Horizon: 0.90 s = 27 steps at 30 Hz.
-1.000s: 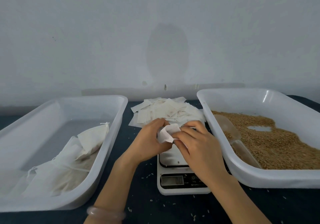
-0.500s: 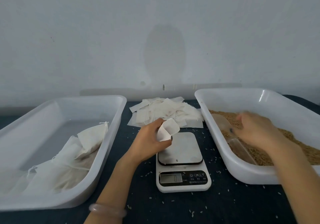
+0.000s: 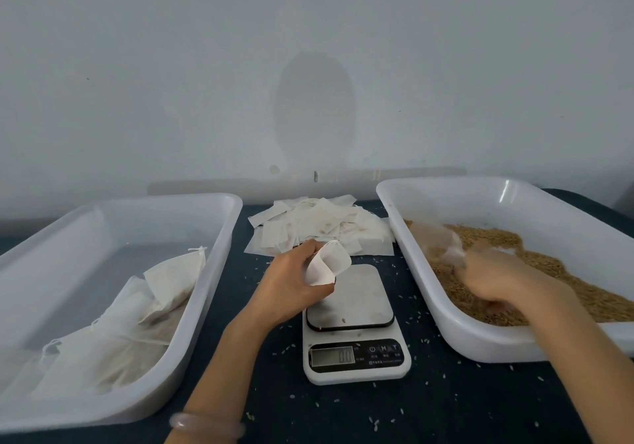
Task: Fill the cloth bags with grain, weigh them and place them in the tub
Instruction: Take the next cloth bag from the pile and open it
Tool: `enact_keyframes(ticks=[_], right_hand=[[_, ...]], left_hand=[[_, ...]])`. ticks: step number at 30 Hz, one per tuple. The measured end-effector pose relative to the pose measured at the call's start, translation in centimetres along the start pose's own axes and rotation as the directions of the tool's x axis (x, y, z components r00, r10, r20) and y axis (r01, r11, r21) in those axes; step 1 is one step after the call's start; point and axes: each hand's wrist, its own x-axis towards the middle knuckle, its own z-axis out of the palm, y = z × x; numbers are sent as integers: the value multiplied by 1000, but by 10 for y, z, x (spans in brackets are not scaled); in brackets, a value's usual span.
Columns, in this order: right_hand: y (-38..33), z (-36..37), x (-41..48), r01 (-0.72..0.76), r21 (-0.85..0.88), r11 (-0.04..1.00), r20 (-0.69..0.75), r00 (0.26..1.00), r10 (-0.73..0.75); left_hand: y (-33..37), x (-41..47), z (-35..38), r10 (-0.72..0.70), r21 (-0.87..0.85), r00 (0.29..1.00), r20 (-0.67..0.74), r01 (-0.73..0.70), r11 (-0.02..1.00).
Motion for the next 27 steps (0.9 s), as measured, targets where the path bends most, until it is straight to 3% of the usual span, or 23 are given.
enact_keyframes(ticks=[2,5,8,10,14,17,20,27], right_hand=[[4,2,3,-105,56,993,-55,993,108],[9,-1,6,-159,-100,982,-99,984,149],[10,3,6,-105,-260,960,20,993,114],[6,4,3,14,-269,963,118,993,19],[0,2,0,195,-4,981,256,948,-188],[4,2,4,88,223,971,292,944,-153],[10,-2,3,-76,500,863,282,956,-79],[18,-11,2,-89,669,738,173,984,-37]], left_hand=[[0,0,0,1,-1,1000,1,-1,1000],[0,0,-1,1,-2,1000,1,-1,1000],[-1,0,-1,9,9,1000,2,-9,1000],[-1,0,-1,14,16,1000,7,-14,1000],[-1,1,-1,19,32,1000,6,-20,999],[1,1,-1,21,14,1000,5,-21,1000],[2,1,-1,12,-18,1000,0,-12,1000],[1,2,2,-3,-152,998,-64,-7,988]])
